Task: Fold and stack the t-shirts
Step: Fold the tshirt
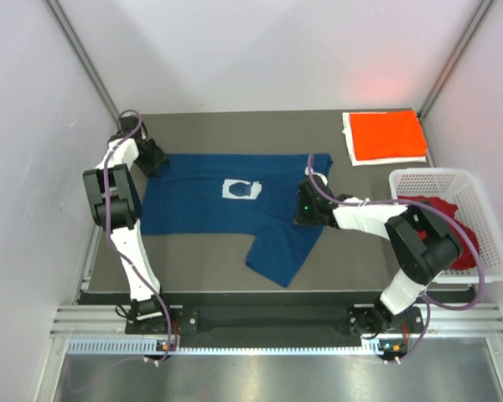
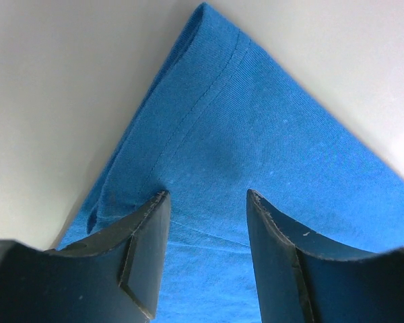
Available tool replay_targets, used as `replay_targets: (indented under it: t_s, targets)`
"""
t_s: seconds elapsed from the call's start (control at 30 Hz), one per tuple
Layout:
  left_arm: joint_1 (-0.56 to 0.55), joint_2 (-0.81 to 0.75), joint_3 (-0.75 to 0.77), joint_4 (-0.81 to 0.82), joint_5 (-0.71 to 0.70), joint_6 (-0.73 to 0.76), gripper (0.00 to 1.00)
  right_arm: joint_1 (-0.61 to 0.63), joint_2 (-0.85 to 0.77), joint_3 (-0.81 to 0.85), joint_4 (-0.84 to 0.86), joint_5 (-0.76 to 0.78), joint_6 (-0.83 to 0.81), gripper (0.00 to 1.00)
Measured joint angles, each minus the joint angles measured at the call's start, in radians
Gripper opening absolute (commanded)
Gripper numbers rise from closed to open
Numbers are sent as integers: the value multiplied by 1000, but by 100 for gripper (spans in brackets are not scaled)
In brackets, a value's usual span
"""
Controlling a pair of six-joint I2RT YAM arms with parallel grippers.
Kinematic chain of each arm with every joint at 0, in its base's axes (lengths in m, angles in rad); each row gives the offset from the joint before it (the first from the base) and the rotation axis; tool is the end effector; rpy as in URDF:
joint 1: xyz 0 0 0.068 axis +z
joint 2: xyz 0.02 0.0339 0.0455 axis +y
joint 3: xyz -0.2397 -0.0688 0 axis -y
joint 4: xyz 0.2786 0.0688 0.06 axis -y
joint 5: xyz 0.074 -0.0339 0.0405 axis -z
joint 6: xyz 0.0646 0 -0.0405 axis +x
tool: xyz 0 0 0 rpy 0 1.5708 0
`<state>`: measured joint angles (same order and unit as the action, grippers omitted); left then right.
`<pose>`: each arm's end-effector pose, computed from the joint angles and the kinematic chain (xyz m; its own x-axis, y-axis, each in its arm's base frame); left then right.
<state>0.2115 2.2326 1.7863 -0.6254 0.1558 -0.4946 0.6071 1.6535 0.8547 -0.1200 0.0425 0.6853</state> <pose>0.5012 0.0974 0.1155 -0.6916 -0.6281 -0.3566 -0.5261 0.7764 -0.3471 0.2982 0.2038 0.0845 -0.8528 0.1776 -0.4912 -0.0117 0.9337 0.3579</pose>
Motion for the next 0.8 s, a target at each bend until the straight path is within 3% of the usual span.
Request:
replay_targets:
  t_s: [0.07,0.8]
  targets:
    - [0,2,4,-3,-6,0,54,3,4,6,-19,26,-12,0]
    - [-1,19,47,-42,-63,5,55,14,-79,-26,-84,140,-109,0]
